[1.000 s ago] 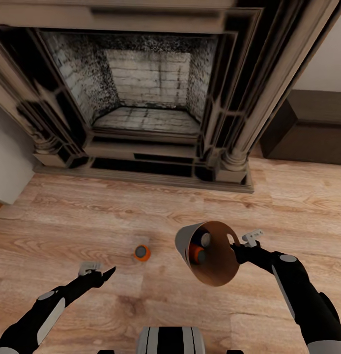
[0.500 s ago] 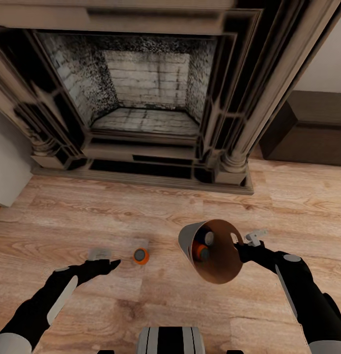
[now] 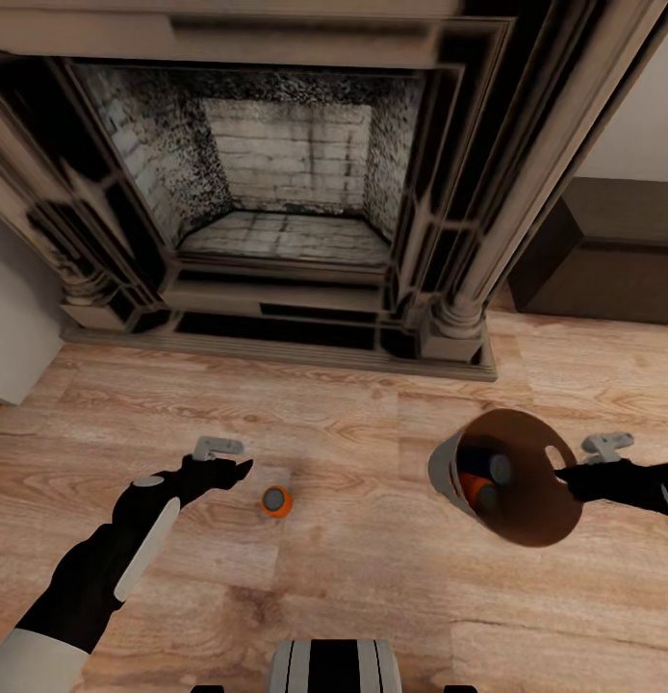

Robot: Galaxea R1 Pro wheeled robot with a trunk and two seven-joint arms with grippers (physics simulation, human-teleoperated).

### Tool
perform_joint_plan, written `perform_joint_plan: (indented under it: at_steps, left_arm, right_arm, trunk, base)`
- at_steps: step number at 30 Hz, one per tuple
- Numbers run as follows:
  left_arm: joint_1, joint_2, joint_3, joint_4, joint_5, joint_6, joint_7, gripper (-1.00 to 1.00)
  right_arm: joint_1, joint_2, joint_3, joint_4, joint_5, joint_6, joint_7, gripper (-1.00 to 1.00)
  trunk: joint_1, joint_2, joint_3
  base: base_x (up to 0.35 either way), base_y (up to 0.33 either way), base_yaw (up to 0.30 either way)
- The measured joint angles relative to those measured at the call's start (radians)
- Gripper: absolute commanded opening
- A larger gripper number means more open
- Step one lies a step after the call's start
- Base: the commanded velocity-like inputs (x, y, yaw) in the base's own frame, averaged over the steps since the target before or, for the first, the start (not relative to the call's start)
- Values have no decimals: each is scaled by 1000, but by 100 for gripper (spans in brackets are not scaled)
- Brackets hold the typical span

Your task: Put the three can of soda from the living room inside the tash can in the kitchen.

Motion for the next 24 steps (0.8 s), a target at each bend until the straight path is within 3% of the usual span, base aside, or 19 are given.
perform_joint_plan:
  at_steps: [1, 2, 3, 5, 7, 9, 12, 15, 19, 24]
  left_arm:
    - [0, 0, 0, 1, -1, -1, 0, 100]
    - [-1, 0, 0, 6, -1, 4, -1, 100]
    - [-1, 1, 1, 6, 0, 7, -1, 100]
    - [-1, -2, 1, 11, 0, 24, 2, 100]
    - [0, -3, 1, 13, -1, 26, 3, 100]
    - [-1, -5, 1, 15, -1, 29, 2, 100]
    - [-1, -8, 1, 17, -1, 28, 2, 100]
    - [-1, -15, 1, 17, -1, 28, 3, 100]
    - [1, -24, 0, 17, -1, 28, 2, 100]
    - [2, -26, -8, 17, -1, 26, 0, 100]
  right_arm:
    - [-2, -19, 0, -8, 0, 21, 10, -100]
    - [-12, -92, 28, -26, -15, 66, 60, -100]
    - [-12, -117, 5, -30, -34, 66, 69, -100]
    - [-17, -154, -34, -24, -13, 65, 92, -100]
    - [-18, -158, -68, -29, 34, 43, 90, -100]
    - [-18, -170, -100, -30, 9, 57, 99, -100]
    - [-19, -193, -111, -38, -24, 66, 111, -100]
    - [-19, -211, -115, -40, 1, 58, 124, -100]
    - [-18, -229, -122, -42, -6, 62, 134, -100]
    - [-19, -244, -165, -42, -1, 60, 135, -100]
  trunk:
    - [0, 0, 0]
    - [0, 0, 0]
    - [0, 0, 0]
    - [4, -7, -3]
    - [12, -21, -9]
    - [19, -35, -16]
    - [31, -56, -28]
    - [42, -77, -40]
    - [58, -105, -58]
    - [77, -140, -81]
  base:
    - [0, 0, 0]
    - [0, 0, 0]
    - [0, 0, 0]
    - [0, 0, 0]
    - [0, 0, 0]
    - [0, 0, 0]
    - [0, 0, 0]
    - [0, 0, 0]
    - [0, 0, 0]
    - [0, 0, 0]
